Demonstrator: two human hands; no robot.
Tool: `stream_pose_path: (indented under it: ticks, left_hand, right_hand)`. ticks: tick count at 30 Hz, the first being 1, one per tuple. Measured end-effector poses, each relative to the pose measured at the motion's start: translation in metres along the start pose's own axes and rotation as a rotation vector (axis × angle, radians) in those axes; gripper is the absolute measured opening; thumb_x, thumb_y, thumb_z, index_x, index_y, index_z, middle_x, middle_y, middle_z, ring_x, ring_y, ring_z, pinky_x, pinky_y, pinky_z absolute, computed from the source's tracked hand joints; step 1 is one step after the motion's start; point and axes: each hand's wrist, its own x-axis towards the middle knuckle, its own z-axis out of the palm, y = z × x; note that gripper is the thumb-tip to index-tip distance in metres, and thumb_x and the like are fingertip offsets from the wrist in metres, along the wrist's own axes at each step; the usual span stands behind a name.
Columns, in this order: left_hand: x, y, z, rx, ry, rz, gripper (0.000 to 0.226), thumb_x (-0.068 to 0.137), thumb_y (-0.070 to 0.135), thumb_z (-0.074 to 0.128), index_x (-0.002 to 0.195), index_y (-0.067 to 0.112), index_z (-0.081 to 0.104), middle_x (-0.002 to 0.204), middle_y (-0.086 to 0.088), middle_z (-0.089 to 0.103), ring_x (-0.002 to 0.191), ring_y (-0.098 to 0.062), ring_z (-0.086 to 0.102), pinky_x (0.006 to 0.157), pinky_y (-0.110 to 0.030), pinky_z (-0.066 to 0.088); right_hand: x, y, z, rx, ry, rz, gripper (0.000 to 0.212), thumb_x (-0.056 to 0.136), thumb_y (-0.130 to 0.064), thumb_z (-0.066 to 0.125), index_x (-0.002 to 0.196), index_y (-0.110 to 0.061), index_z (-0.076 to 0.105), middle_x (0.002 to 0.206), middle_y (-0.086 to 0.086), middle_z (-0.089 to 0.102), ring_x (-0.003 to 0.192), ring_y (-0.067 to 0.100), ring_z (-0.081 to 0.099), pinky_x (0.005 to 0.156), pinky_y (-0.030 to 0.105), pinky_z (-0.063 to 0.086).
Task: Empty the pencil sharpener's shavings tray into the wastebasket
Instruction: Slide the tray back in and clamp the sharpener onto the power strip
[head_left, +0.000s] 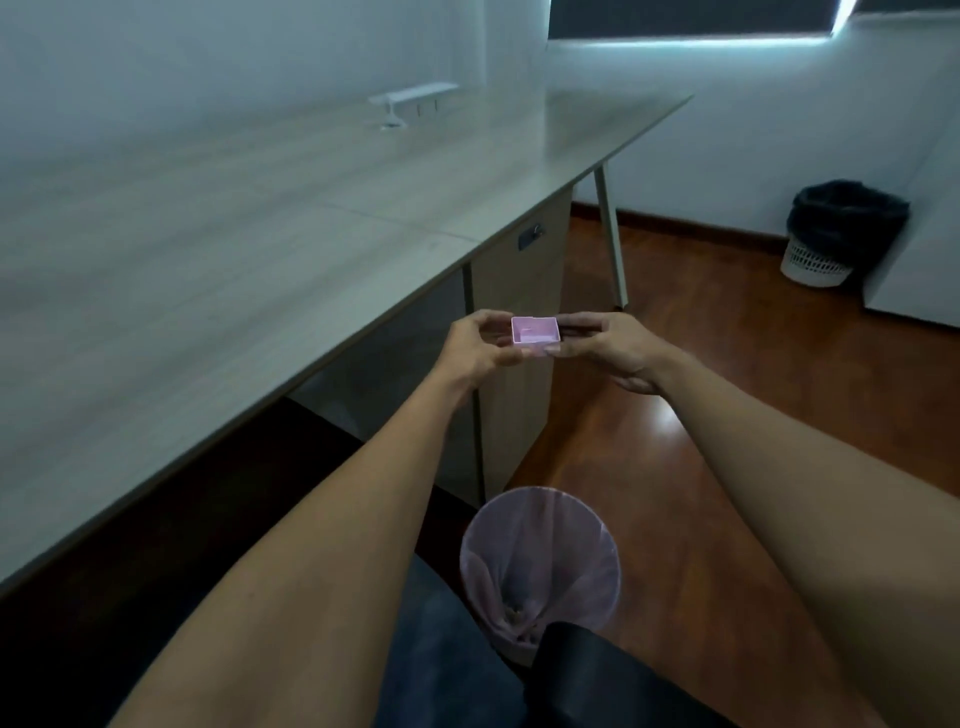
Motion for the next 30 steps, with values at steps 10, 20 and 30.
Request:
stream_pose_path:
  ticks: [10,20,30]
  left_hand:
    - [-0.005,0.108,-0.062,0.091,0.077,0.215,0.066,0.072,0.012,0.089,0.13,0.0,0.061,0.126,-0.013,0.07,0.11,-0.022,0.071,0.081,-0.019,0.057]
    - [-0.071,0.157,-0.201,0.172,0.291,0.235,0.059,0.074,0.009,0.087,0.127,0.002,0.063,0.122,-0.01,0.073,0.099,-0.014,0.074,0.078,-0.018,0.056]
    - [-0.174,0.169,-0.336,0.271,0.582,0.195,0.058,0.073,0.014,0.089,0.126,0.005,0.066,0.119,-0.006,0.075,0.105,-0.018,0.074,0.09,-0.026,0.057]
  right_hand:
    - [0.008,-0.123,0.031,-0.087,-0.089,-0.207,0.055,0.077,0.01,0.077,0.13,0.004,0.062,0.119,0.014,0.074,0.102,0.013,0.074,0.085,0.017,0.056]
    - [0.034,-0.196,0.17,-0.165,-0.413,-0.337,0.045,0.082,0.009,0.073,0.126,0.004,0.065,0.119,0.013,0.073,0.108,0.015,0.071,0.095,0.019,0.053]
    - [0.05,-0.219,0.345,-0.163,-0.714,-0.413,0.046,0.084,0.006,0.073,0.129,0.006,0.064,0.126,0.017,0.071,0.123,0.023,0.066,0.097,0.019,0.052]
